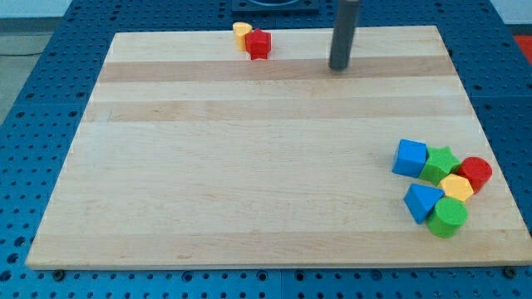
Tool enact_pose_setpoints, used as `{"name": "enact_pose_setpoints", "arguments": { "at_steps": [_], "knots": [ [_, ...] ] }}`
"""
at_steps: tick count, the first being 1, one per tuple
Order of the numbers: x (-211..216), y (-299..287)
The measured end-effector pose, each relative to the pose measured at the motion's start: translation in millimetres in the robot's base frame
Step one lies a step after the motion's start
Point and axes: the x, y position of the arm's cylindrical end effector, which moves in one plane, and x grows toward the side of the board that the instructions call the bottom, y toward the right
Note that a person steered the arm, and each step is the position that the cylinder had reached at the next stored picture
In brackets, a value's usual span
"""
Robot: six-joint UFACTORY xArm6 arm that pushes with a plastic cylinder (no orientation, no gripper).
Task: Move the red star into the blue triangle
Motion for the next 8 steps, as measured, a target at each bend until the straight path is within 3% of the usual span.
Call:
{"name": "enact_pose_setpoints", "arguments": {
  "at_steps": [1, 3, 4, 8],
  "knots": [
    [-61.7, -34.4],
    [-64.2, -121.1],
    [-45.9, -153.7],
    [65.0, -157.8]
  ]
}}
